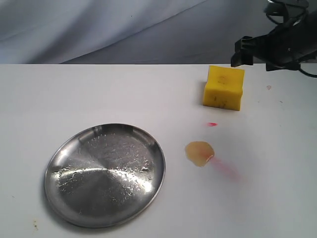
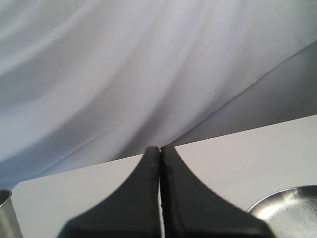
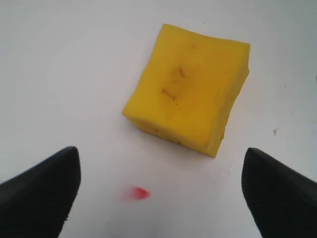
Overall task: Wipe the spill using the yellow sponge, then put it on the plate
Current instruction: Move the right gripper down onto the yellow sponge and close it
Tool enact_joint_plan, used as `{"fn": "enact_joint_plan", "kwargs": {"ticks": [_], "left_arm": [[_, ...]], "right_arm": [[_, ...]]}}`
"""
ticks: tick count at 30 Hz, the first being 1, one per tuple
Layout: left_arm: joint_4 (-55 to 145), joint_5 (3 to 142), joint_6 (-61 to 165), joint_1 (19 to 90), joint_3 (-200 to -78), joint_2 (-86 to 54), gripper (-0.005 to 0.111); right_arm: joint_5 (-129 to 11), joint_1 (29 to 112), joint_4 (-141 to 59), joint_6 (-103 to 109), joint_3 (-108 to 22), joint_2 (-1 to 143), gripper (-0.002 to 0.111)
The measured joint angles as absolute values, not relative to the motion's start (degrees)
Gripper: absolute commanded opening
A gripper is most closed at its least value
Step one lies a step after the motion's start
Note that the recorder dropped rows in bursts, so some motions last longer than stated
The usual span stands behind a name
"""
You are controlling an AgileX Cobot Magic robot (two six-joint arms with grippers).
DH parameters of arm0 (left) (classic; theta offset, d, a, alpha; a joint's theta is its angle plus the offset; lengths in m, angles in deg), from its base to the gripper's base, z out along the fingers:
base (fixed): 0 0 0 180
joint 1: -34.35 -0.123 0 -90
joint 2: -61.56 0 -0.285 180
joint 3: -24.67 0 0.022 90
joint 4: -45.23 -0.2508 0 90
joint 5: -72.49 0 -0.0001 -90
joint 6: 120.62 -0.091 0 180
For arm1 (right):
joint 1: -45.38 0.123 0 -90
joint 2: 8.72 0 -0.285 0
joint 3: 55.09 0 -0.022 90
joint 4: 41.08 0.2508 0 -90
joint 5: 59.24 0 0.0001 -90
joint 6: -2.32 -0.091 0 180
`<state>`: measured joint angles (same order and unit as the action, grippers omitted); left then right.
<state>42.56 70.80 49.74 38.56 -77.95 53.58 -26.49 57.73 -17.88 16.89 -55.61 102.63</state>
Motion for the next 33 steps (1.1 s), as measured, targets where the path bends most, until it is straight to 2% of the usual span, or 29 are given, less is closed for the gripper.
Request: {"fn": "enact_joint_plan", "kwargs": {"ticks": [9,17,19,21,24,25,26,33], "left_arm": [[42.56,70.80,49.74,38.56,-77.95,53.58,0.000],[42.56,70.80,49.74,38.56,-77.95,53.58,0.000],[42.56,70.80,49.74,38.56,-77.95,53.58,0.000],[42.56,70.80,49.74,38.56,-77.95,53.58,0.000],[42.56,70.80,49.74,38.56,-77.95,53.58,0.000],[42.56,70.80,49.74,38.56,-77.95,53.58,0.000],[42.56,70.80,49.74,38.56,-77.95,53.58,0.000],[42.56,70.80,49.74,38.56,-77.95,53.58,0.000]], "right_arm": [[-29.92,57.73,-17.88,15.71,-65.37,117.80,0.081],[-34.90,57.73,-17.53,13.90,-68.25,126.97,0.079],[-35.81,57.73,-17.24,13.66,-68.37,128.02,0.069],[-36.10,57.73,-16.81,13.52,-68.63,128.58,0.053],[-35.73,57.83,-15.93,13.29,-68.85,128.94,0.016],[-35.36,57.83,-15.93,13.16,-68.94,129.04,0.005],[-34.87,57.83,-15.80,13.05,-68.94,129.07,0.000],[-27.72,57.72,-16.91,12.91,-68.71,126.42,0.000]]}}
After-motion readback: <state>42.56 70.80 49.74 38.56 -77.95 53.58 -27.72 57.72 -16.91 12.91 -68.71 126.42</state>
